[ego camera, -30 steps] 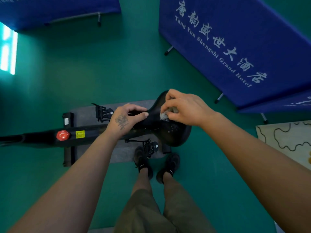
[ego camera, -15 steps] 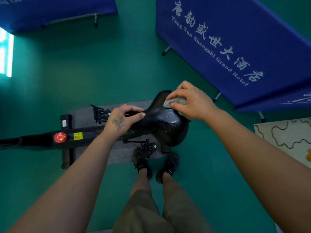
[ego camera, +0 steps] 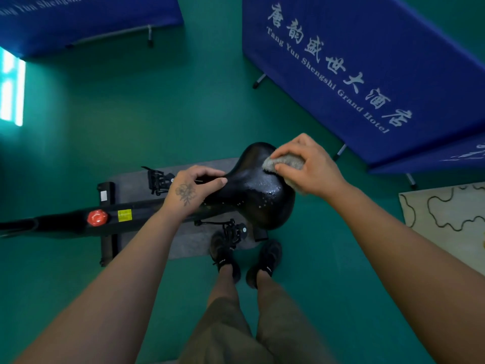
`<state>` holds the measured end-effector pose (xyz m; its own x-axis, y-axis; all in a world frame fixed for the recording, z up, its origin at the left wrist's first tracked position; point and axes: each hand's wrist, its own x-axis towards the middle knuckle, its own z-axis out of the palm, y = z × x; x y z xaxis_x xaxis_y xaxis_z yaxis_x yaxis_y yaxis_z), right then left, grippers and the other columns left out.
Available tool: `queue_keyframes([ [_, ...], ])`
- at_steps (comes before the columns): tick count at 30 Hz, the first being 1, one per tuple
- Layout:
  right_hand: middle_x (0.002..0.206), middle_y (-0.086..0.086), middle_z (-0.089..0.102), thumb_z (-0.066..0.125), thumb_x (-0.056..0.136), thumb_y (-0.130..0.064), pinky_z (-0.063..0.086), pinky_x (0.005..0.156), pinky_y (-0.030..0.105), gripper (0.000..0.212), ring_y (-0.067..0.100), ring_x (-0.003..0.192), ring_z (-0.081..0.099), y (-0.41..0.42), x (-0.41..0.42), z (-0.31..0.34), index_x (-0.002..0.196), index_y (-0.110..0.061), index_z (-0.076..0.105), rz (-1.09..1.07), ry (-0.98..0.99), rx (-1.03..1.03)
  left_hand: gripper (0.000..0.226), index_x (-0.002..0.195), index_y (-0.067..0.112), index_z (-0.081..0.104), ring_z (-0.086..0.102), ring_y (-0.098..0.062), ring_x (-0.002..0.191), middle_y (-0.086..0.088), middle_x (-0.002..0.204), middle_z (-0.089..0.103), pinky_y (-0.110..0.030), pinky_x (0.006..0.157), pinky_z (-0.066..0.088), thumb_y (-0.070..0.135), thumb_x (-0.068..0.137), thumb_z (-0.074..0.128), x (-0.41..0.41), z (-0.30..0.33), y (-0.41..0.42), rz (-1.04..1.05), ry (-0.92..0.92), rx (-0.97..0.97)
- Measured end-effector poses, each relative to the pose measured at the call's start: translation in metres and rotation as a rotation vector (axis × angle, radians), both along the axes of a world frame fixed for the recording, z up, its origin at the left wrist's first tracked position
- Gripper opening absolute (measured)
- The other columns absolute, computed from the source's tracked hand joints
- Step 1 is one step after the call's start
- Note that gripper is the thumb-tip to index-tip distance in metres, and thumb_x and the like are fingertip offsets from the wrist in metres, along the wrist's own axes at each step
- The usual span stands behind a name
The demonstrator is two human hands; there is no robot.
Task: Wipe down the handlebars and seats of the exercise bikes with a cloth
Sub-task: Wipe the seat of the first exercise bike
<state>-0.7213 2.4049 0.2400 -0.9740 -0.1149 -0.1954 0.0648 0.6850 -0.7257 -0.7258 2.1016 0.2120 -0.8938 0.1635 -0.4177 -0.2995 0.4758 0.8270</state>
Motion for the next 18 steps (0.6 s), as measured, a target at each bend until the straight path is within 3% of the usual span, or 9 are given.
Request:
queue_keyframes([
  [4, 0.107, -0.007, 0.053, 0.080, 0.088, -0.037, 0.048, 0.089, 0.032, 0.021, 0.008, 0.099, 0.056, 0.002, -0.016, -0.006, 0.106, -0.044, 0.073, -0.056, -0.005, -0.025, 0.013, 0.097, 0.040, 0.081, 0.069, -0.001, 0.101, 0.011, 0.107, 0.077, -0.017, 0.088, 0.047, 0.031, 0.088, 0.086, 0.000, -0.001, 0.000, -0.003, 0.011, -0.009],
  [9, 0.107, -0.007, 0.054, 0.081, 0.087, -0.035, 0.047, 0.093, 0.030, 0.025, 0.007, 0.101, 0.058, 0.004, 0.010, -0.019, 0.108, -0.045, 0.073, -0.086, -0.036, -0.070, 0.013, 0.098, 0.036, 0.082, 0.071, -0.005, 0.099, 0.006, 0.107, 0.077, -0.013, 0.084, 0.048, 0.027, 0.089, 0.085, 0.000, -0.002, -0.001, -0.007, 0.014, 0.012],
  [12, 0.105, -0.008, 0.052, 0.082, 0.086, -0.031, 0.047, 0.093, 0.025, 0.025, 0.004, 0.100, 0.058, 0.007, 0.031, -0.021, 0.107, -0.043, 0.075, -0.100, -0.040, -0.105, 0.015, 0.100, 0.036, 0.082, 0.070, -0.008, 0.102, 0.006, 0.108, 0.077, -0.021, 0.089, 0.047, 0.028, 0.089, 0.086, 0.000, -0.001, -0.002, -0.030, 0.026, 0.003],
  [18, 0.105, -0.005, 0.055, 0.084, 0.084, -0.032, 0.051, 0.092, 0.034, 0.024, 0.008, 0.098, 0.060, 0.013, 0.026, -0.011, 0.103, -0.043, 0.075, -0.061, -0.037, -0.113, 0.028, 0.103, 0.040, 0.083, 0.072, -0.010, 0.104, 0.011, 0.107, 0.076, -0.030, 0.095, 0.052, 0.043, 0.075, 0.087, -0.002, 0.004, -0.006, -0.056, 0.011, 0.012],
])
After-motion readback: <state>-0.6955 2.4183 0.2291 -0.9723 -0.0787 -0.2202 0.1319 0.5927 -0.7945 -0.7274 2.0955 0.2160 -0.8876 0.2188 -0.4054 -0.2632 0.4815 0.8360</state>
